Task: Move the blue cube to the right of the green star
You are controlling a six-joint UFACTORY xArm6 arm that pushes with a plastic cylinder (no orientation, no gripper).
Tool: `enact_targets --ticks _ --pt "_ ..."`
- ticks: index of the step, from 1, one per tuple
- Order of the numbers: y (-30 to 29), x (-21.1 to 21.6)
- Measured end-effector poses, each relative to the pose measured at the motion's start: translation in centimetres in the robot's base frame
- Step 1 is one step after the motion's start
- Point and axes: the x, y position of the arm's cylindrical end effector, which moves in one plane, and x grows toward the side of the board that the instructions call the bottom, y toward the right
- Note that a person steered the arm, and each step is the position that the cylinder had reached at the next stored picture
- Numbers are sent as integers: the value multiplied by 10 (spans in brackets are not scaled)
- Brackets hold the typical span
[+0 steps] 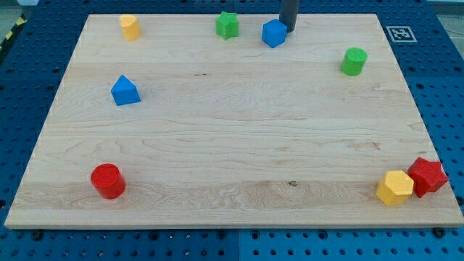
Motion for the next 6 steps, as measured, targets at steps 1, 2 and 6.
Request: enact_targets --ticks 1,2,6 --pt "19 33" --pt "17 56" --pt "-5 15"
